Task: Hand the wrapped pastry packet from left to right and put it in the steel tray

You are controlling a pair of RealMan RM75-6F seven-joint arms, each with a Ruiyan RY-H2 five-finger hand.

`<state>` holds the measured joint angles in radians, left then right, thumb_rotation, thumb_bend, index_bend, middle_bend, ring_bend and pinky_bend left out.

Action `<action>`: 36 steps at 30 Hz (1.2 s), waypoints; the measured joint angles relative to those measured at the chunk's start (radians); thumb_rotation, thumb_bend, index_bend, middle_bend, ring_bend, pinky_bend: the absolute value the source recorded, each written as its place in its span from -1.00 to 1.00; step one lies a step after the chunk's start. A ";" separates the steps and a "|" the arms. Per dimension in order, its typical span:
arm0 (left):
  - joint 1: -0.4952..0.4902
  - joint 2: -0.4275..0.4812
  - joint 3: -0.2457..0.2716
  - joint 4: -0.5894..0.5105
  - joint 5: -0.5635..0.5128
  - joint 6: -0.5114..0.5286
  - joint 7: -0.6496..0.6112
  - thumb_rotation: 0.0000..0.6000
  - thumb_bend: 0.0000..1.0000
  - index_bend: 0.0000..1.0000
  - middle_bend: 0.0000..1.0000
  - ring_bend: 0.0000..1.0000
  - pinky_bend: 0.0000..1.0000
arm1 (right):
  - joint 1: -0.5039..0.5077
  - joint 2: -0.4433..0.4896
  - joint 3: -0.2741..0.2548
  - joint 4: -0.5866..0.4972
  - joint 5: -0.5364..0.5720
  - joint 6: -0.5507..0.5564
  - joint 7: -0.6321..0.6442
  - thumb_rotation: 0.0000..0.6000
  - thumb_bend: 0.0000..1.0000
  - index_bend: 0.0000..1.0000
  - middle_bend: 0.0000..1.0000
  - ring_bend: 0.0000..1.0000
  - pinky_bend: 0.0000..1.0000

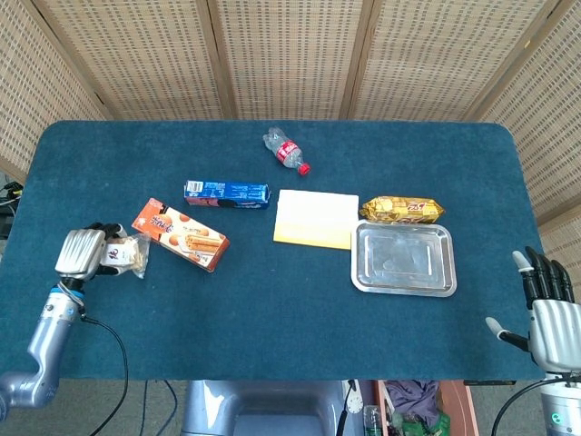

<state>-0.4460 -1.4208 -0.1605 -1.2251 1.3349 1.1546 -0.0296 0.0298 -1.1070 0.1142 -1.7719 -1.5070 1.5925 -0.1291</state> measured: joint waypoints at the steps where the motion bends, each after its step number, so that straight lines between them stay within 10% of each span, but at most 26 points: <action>1: 0.002 0.016 -0.002 -0.028 0.007 0.012 -0.001 1.00 -1.00 0.20 0.04 -0.22 0.05 | 0.000 0.001 0.000 -0.001 -0.001 0.000 0.001 1.00 -1.00 -1.00 -1.00 -1.00 -1.00; 11: -0.119 0.097 -0.009 -0.311 0.195 -0.033 0.014 1.00 -1.00 0.20 0.04 -0.22 0.04 | 0.003 -0.002 0.005 0.004 0.015 -0.006 -0.009 1.00 -1.00 -1.00 -1.00 -1.00 -1.00; 21: -0.373 -0.110 -0.055 -0.287 0.158 -0.291 0.220 1.00 -1.00 0.19 0.02 -0.22 0.02 | 0.017 -0.012 0.026 0.021 0.077 -0.035 -0.027 1.00 -1.00 -1.00 -1.00 -1.00 -1.00; 23: -0.413 -0.150 -0.063 -0.250 0.140 -0.328 0.231 1.00 -1.00 0.10 -0.06 -0.23 -0.03 | 0.020 -0.014 0.030 0.022 0.083 -0.038 -0.032 1.00 -1.00 -1.00 -1.00 -1.00 -1.00; 28: -0.486 -0.217 -0.071 -0.182 0.097 -0.408 0.230 1.00 -1.00 -0.99 -0.99 -0.98 -0.74 | 0.025 -0.015 0.042 0.023 0.111 -0.046 -0.037 1.00 -1.00 -1.00 -1.00 -1.00 -1.00; 36: -0.488 -0.155 -0.077 -0.243 0.014 -0.430 0.204 1.00 -1.00 -1.00 -1.00 -1.00 -1.00 | 0.029 -0.016 0.027 0.027 0.102 -0.064 -0.043 1.00 -1.00 -1.00 -1.00 -1.00 -1.00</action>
<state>-0.9336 -1.5759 -0.2377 -1.4684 1.3488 0.7245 0.1744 0.0586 -1.1230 0.1411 -1.7445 -1.4053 1.5289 -0.1722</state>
